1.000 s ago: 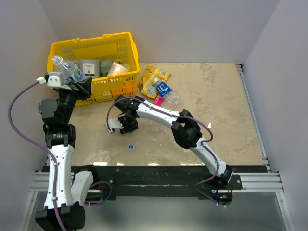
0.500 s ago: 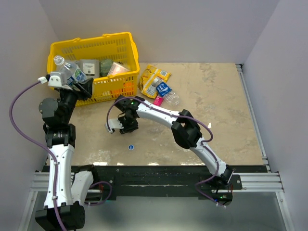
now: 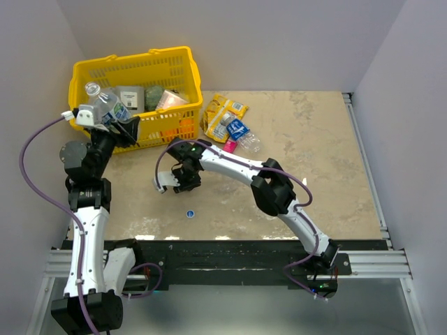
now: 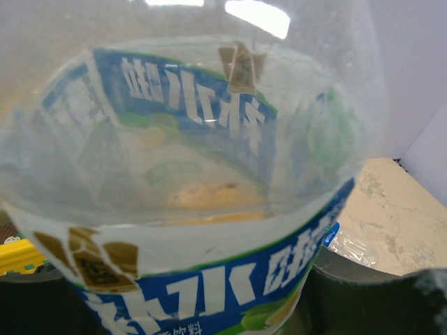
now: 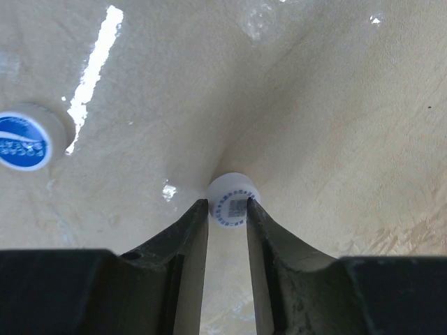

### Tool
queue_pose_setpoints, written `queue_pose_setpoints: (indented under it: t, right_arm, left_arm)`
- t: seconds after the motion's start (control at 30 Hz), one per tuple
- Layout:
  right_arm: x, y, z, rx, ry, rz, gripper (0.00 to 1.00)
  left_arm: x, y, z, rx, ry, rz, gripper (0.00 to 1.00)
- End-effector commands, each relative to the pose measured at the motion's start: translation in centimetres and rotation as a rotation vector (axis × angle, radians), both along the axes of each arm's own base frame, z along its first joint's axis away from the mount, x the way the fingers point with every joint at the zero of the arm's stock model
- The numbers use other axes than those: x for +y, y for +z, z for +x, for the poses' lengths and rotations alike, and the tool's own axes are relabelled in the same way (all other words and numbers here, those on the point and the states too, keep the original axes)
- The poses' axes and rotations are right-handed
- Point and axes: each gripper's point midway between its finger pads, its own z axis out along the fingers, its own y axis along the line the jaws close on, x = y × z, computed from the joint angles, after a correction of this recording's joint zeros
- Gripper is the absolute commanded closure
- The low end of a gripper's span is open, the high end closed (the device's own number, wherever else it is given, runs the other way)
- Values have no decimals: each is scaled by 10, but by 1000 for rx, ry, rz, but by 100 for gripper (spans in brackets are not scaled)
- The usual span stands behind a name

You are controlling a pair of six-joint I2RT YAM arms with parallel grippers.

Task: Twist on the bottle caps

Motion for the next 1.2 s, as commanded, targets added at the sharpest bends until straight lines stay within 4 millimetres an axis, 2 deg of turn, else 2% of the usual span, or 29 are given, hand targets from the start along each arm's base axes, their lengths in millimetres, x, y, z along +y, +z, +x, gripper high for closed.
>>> queue_pose_setpoints:
  t: [0.0,0.13,0.23,0.37,0.5,0.53,0.6,0.67,0.77,1.03,1.17]
  right_arm:
    - [-2,25,-10,9,5,39,91]
    - [-13,-1,-17,40,5,-27,89]
    - [-18,-9,-16,35,-1,-44,86]
    - [-15,-2,-14,24,1,-25,82]
    - [-5,23,-12,21,-17,27,81]
    - [-3,27,-11,16,-23,38,79]
    - [1,33,-9,5,-31,64,68]
    - [3,32,-7,-2,-35,72,57]
    - [4,20,-6,6,-45,52,52]
    - [17,21,1,10,-75,83,52]
    - [18,13,4,9,-81,67,52]
  left_arm:
    - [-6,14,-1,-58,-39,12,100]
    - [-7,12,-2,-57,-48,9,100]
    - [-7,11,-3,-50,-49,10,100]
    - [-10,12,-4,-50,-60,14,100]
    - [-11,14,-5,-55,-68,10,100]
    - [-12,14,-5,-56,-71,9,100]
    - [-12,14,-5,-58,-74,4,100]
    - [-13,13,-5,-56,-77,1,100]
    - [-13,11,-5,-55,-79,1,100]
    - [-14,10,-6,-47,-87,8,100]
    - [-14,11,-6,-52,-87,8,100]
